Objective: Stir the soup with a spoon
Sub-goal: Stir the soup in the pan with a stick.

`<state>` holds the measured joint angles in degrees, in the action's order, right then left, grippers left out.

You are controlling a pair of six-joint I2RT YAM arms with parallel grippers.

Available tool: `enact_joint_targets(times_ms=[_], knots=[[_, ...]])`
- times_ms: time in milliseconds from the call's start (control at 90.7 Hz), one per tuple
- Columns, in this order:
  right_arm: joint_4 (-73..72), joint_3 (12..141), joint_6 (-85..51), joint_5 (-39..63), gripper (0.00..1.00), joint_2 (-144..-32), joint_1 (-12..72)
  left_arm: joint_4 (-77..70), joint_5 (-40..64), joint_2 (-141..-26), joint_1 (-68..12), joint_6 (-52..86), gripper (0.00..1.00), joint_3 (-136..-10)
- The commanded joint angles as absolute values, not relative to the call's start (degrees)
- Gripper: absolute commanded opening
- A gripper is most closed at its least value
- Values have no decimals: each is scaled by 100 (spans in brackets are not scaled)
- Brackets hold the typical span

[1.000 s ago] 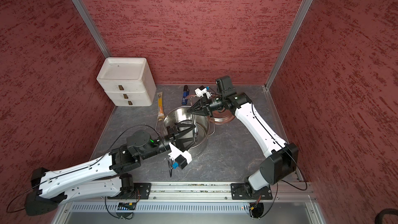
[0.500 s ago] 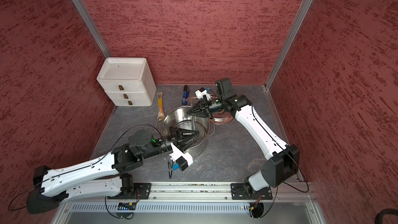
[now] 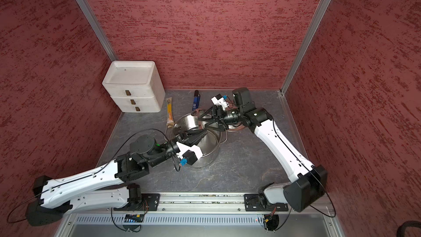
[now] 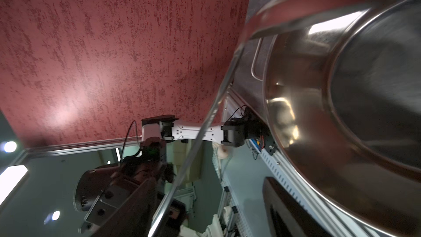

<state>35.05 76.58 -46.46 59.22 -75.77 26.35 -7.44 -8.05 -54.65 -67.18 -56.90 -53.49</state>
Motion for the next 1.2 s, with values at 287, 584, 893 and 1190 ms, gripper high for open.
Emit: enact_joint_targets(times_ms=[287, 584, 893, 1190], knots=[[3685, 6240, -3868, 1736, 90, -5576, 2302, 1745, -2388, -4874, -6536, -1707, 0, -5681], [3636, 6179, -3334, 1132, 90, -5567, 2303, 1703, -2179, -5684, -5849, -868, 0, -5744], [3642, 6197, -2915, 1015, 90, -5537, 2300, 2266, -2398, -6205, -5403, -257, 0, -5993], [3733, 6175, -2857, 873, 90, -5364, 2299, 2032, -2763, -6843, -4802, -12, 0, -6184]])
